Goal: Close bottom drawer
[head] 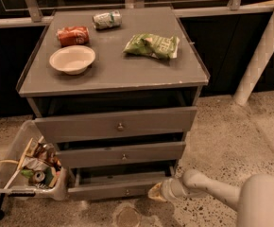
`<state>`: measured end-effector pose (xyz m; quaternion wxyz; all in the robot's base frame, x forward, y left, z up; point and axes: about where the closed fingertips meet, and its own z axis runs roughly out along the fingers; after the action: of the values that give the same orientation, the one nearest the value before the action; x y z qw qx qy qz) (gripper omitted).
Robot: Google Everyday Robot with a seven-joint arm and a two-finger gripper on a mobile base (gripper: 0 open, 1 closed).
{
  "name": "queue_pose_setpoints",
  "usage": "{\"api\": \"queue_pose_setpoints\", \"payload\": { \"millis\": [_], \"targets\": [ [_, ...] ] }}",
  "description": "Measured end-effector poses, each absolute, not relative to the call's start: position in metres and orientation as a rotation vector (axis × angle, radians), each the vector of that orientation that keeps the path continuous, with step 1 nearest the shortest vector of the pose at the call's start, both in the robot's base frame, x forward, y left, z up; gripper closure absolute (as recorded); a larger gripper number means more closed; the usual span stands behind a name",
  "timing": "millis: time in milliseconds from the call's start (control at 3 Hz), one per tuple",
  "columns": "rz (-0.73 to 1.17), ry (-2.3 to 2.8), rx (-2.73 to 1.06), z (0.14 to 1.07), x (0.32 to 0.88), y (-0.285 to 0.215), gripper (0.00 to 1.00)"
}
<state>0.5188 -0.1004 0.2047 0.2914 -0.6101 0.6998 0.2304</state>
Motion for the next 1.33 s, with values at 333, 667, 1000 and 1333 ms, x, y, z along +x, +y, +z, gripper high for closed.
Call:
{"api": "queue_pose_setpoints", "payload": {
  "millis": [333, 667, 1000, 1333],
  "targets": [
    [0.615, 1.893, -1.624, 0.176, 0.552, -0.098, 1.0],
    [0.58, 1.892, -1.61, 0.177, 0.569, -0.104, 0.93],
    [0.58, 1.892, -1.61, 0.177, 0.569, -0.104, 0.75],
    [0.58, 1.892, -1.61, 0.177, 0.569, -0.104, 0.52]
  ]
}}
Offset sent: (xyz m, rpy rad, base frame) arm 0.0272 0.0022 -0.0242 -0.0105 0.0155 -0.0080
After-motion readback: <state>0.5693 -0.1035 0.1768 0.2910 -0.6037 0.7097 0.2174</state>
